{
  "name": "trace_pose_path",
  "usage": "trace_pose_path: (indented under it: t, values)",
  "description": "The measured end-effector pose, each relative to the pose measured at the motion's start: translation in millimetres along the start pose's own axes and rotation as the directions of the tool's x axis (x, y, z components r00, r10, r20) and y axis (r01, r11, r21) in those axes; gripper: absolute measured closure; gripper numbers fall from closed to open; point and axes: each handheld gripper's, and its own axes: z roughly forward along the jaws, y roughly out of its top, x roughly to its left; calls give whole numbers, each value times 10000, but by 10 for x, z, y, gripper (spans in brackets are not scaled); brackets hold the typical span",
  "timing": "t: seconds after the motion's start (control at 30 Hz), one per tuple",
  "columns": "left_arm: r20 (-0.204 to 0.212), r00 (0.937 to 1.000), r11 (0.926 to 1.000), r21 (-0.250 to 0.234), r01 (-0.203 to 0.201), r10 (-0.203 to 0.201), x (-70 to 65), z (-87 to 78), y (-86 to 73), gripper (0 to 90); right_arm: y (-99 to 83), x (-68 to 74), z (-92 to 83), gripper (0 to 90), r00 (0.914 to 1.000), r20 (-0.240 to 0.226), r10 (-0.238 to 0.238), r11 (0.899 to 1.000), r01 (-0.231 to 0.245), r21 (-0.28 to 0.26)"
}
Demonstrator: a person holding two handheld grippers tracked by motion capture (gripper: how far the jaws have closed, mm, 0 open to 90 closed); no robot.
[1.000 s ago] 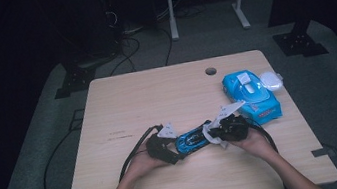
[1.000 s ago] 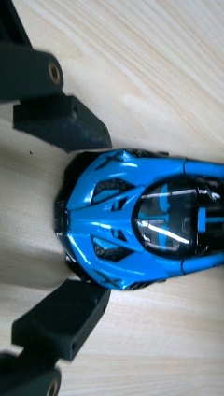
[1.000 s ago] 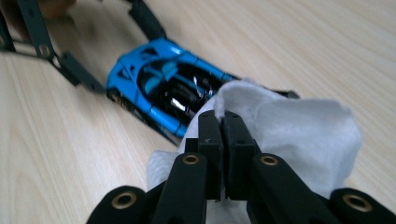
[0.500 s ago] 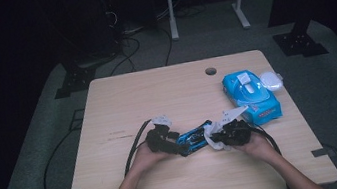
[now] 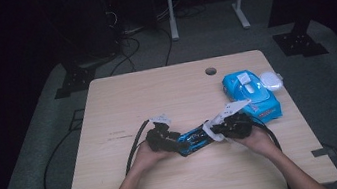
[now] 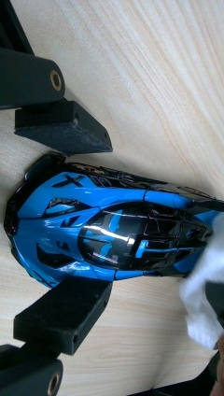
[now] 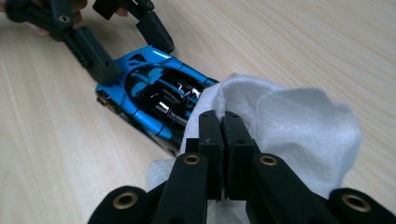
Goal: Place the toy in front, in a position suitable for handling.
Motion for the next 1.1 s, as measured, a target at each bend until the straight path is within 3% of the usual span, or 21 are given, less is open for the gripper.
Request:
trace_pose_path:
  t: [0.1, 0.2, 0.3, 0.37, 0.87, 1.1]
  values:
    - [-142, 9999, 10000, 34, -59, 60, -13, -2, 5, 293, -33, -3, 90, 871, 10000, 36, -74, 9997, 74, 222]
    - [-579, 9982, 9998, 124, -150, 156, -19, -7, 10, 298, -55, 8, 87, 876, 9998, 110, -140, 9998, 139, 127]
    - [-710, 9972, 9994, 261, -233, 251, -27, -19, 3, 302, -82, 43, 88, 879, 9989, 319, -352, 9994, 351, 20]
    - [-824, 9962, 9991, 350, -256, 284, -37, -25, 5, 290, -100, 42, 83, 880, 9993, 286, -231, 9997, 233, -71]
    - [-668, 9974, 9987, 461, -232, 263, -72, -14, 11, 273, -221, 154, 26, 885, 9956, 719, -603, 9964, 643, -558]
    - [-238, 9990, 9973, 645, -350, 366, -108, -15, 19, 306, -270, 223, -29, 885, 9937, 824, -762, 9951, 810, -560]
